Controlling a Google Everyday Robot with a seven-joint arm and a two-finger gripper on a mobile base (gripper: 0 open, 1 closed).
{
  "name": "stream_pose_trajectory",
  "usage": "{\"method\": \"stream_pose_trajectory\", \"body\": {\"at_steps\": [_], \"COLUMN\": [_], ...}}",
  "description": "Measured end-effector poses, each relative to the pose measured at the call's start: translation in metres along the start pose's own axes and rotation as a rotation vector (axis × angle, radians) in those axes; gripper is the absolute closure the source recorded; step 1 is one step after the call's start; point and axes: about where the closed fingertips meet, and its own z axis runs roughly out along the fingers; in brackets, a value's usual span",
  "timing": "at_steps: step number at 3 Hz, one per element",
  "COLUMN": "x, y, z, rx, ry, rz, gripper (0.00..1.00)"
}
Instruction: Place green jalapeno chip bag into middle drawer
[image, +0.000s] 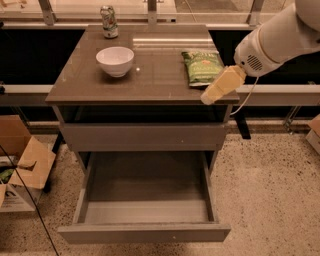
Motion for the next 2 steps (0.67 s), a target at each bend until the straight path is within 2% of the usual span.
{"method": "stream_pose_trajectory", "body": {"at_steps": [1, 2], "x": [-0.003, -0.001], "y": [-0.025, -0.048], "z": [0.027, 0.056], "rx": [0.021, 0.022], "ry": [-0.025, -0.040], "rz": [0.051, 0.093], "gripper": [0.00, 0.00]}}
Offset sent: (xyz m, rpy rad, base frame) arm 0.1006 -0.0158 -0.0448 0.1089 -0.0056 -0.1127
